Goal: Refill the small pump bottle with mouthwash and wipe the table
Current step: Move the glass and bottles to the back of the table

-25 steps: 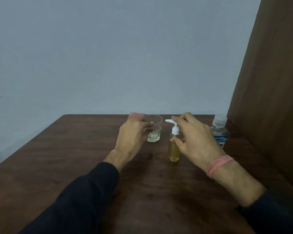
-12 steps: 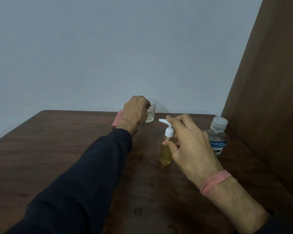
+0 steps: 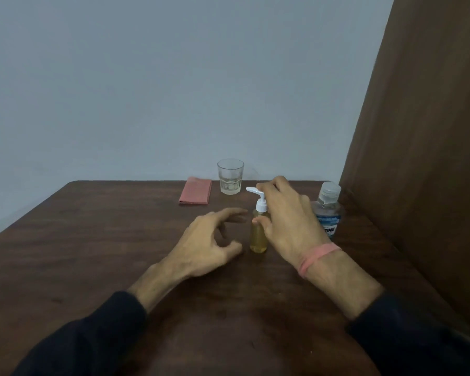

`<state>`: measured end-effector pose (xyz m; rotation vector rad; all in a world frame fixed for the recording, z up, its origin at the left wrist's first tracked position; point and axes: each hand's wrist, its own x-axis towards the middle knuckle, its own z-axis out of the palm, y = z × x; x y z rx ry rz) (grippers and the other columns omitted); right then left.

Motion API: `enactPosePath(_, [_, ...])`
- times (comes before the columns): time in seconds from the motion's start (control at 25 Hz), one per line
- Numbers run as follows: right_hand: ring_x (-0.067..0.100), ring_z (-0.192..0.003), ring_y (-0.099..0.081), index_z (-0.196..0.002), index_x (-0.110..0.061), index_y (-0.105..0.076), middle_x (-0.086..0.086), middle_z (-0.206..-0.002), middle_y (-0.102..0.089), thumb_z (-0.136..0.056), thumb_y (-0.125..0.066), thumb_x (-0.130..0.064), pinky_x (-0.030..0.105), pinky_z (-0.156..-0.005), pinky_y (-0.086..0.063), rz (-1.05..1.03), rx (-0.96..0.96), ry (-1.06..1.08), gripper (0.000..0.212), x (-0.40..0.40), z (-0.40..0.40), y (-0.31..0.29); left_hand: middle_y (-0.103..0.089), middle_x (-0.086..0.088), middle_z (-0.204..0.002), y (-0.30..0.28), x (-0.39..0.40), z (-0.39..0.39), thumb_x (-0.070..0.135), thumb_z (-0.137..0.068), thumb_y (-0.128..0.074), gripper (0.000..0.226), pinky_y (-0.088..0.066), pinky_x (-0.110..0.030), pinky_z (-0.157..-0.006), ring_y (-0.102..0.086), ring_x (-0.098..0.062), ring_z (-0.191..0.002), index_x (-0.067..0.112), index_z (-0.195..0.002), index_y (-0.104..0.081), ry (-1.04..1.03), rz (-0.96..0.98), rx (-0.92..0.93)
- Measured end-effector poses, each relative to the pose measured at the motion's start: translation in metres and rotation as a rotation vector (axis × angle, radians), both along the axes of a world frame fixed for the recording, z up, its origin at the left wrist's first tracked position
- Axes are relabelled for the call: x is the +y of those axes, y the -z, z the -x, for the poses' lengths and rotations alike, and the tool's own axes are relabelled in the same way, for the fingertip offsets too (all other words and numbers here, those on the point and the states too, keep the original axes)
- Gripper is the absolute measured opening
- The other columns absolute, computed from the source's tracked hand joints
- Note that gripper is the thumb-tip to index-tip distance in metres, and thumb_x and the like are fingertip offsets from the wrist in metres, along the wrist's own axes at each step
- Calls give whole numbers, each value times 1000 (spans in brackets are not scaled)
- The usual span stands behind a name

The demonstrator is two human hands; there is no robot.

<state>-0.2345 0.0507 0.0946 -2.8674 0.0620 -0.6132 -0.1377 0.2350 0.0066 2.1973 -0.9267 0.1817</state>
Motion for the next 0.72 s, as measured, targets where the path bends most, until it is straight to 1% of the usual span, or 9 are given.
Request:
enactPosePath(0.08, [37, -123, -68, -151, -18, -54, 2, -144, -49, -97, -81, -31, 46, -102, -58, 50, 34, 31, 62, 4, 0, -8, -73, 41, -140, 2, -4, 25, 58, -85, -83, 81, -65, -34, -83, -75, -7, -90, 50, -162, -57, 1, 35, 60])
enactPosePath(0.16, [37, -120, -69, -145, -18, -58, 5, -138, -54, -97, -81, -35, 47, -94, -56, 176, 69, 64, 55, 8, 0, -17, -77, 35, -136, -3, -21, 35, 66, -86, -88, 83, -64, -38, -89, -77, -5, -84, 44, -161, -62, -137, 50, 25])
enactPosePath(0.28, [36, -109, -68, -120, -17, -67, 8, -122, -64, -100, -73, -39, 42, -78, -44, 374, 96, 61, 31, 11, -1, -36, -81, 25, -135, -13, -39, 40, 62, -94, -88, 62, -64, -44, -102, -82, -12, -102, 41, -150, -73, -240, -26, 5])
enactPosePath(0.36, [34, -95, -63, -102, -19, -64, 10, -114, -68, -102, -65, -33, 39, -76, -40, 422, 135, 35, 14, 8, -8, -51, -82, 22, -134, -14, -45, 39, 61, -98, -87, 51, -64, -45, -108, -80, -12, -117, 39, -142, -77, -245, -52, 51])
enactPosePath(0.44, [31, -89, -63, -105, -16, -71, 10, -111, -72, -103, -64, -24, 38, -76, -49, 452, 222, 12, 11, 0, -21, -69, -82, 20, -133, -14, -51, 33, 62, -96, -88, 53, -60, -42, -110, -77, -11, -127, 38, -142, -77, -268, -54, 67])
enactPosePath(0.52, [29, -95, -71, -112, -20, -80, 6, -111, -77, -103, -67, -20, 39, -84, -60, 452, 330, -48, 16, -15, -38, -89, -83, 19, -133, -16, -61, 25, 62, -94, -90, 58, -59, -40, -109, -75, -10, -129, 37, -144, -77, -293, -52, 85])
enactPosePath(0.6, [27, -104, -74, -122, -23, -81, 1, -118, -78, -106, -68, -25, 42, -93, -63, 411, 462, -136, 21, -35, -58, -105, -83, 19, -133, -17, -74, 10, 62, -92, -92, 62, -58, -36, -107, -75, -8, -129, 36, -146, -77, -316, -60, 109])
enactPosePath(0.64, [26, -105, -74, -126, -24, -81, 0, -121, -78, -107, -67, -29, 41, -92, -64, 381, 521, -175, 24, -48, -69, -110, -83, 19, -132, -17, -83, 0, 62, -91, -92, 62, -58, -35, -105, -75, -7, -128, 37, -146, -77, -327, -55, 112])
enactPosePath(0.72, [22, -95, -74, -125, -25, -81, -4, -118, -80, -106, -70, -33, 38, -81, -66, 322, 554, -221, 23, -76, -95, -113, -84, 20, -130, -14, -102, -19, 62, -90, -93, 61, -55, -31, -99, -76, -7, -126, 38, -144, -78, -345, -41, 104])
